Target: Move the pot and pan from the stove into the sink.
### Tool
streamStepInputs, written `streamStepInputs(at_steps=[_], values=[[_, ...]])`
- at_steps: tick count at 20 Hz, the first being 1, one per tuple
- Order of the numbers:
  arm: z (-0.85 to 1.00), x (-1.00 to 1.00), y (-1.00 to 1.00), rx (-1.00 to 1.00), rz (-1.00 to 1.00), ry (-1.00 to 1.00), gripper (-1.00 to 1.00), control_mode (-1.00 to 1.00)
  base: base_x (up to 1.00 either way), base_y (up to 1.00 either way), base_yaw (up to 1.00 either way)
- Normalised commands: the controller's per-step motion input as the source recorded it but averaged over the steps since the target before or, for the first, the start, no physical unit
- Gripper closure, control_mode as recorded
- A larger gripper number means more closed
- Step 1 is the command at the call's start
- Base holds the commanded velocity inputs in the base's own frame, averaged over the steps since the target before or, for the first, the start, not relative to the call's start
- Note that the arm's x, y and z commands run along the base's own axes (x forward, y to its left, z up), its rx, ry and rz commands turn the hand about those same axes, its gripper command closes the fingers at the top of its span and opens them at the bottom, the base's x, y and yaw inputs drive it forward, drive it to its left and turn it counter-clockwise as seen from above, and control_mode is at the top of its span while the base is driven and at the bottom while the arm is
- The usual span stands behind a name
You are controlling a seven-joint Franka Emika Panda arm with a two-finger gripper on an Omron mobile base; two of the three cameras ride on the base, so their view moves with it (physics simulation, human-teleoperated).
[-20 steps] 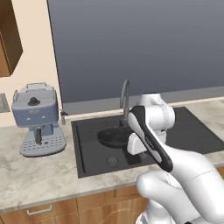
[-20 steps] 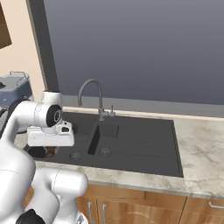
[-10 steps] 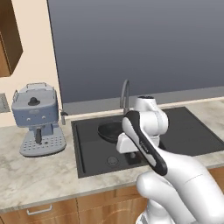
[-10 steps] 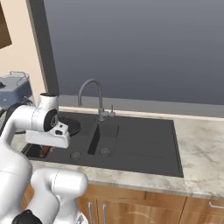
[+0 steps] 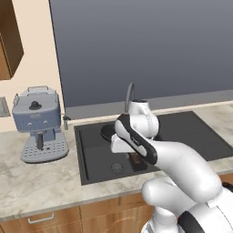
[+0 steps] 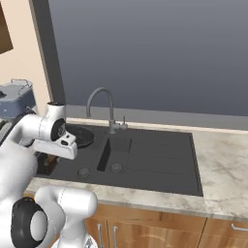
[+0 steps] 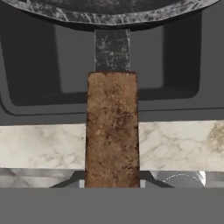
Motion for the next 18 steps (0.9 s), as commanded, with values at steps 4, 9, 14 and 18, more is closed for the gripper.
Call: streamStepInputs(at_steps=[4, 9, 14, 18], values=[[-0.31, 0.44, 0.21, -0.07, -0.08, 0.07, 1.0, -1.0, 0.0, 0.0, 0.0], [-0.33, 0.19, 0.07, -0.01, -0.09, 0.01, 1.0, -1.0, 0.0, 0.0, 0.0], [-0.56, 0.0, 0.05, -0.04, -0.04, 0.0, 1.0, -1.0, 0.0, 0.0, 0.0], [-0.52, 0.0, 0.51, -0.07, -0.01, 0.0, 1.0, -1.0, 0.0, 0.0, 0.0]])
